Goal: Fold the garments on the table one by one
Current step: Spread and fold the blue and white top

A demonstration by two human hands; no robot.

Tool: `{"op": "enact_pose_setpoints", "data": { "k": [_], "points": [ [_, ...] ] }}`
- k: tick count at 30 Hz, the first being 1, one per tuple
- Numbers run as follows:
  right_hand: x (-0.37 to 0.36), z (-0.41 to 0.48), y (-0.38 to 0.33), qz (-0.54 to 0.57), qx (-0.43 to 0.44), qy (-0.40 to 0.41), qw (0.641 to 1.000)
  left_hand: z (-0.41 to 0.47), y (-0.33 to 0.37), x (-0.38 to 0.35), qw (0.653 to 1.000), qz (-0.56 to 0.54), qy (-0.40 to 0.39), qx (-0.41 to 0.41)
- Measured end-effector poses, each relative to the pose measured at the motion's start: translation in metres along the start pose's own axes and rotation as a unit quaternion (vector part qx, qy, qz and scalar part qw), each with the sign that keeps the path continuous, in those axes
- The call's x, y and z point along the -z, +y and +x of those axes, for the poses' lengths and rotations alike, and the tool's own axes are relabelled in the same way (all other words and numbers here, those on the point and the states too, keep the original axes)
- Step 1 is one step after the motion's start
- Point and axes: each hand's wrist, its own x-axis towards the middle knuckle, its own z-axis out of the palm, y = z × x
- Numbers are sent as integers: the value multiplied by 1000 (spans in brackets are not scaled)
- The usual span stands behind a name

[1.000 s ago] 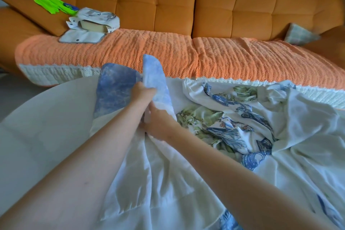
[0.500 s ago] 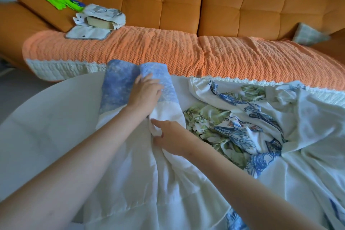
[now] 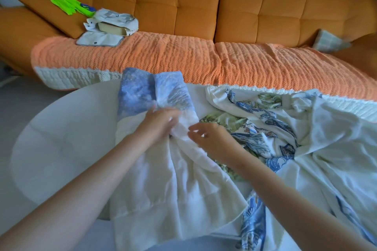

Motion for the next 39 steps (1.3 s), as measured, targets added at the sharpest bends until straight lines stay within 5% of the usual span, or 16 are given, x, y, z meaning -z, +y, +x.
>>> {"op": "enact_pose_setpoints", "data": {
  "k": [3,13,22,27,33,37,39],
  "points": [
    [11,-33,20,-42,-44,-24,998,-47,8,-6,989,67,-31,-125],
    [-4,-97,27,-48,-90,-40,994,-101,51,-12,966,159,-74,-190],
    [-17,-111,-11,-70,13,-5,997,-125,41,-5,977,122,1,-173],
    [-34,-128,-31,-285,106,-102,947,-138,32,-2,977,150,-1,-151],
    [-31,-127,-18,-319,136,-10,938,-164,31,-1,975,167,-46,-139],
    [-34,-128,0,-265,113,-143,947,-169,19,-6,977,163,-68,-118],
    [-35,-128,7,-243,111,-143,953,-170,16,-4,977,152,-70,-129]
  ]
}}
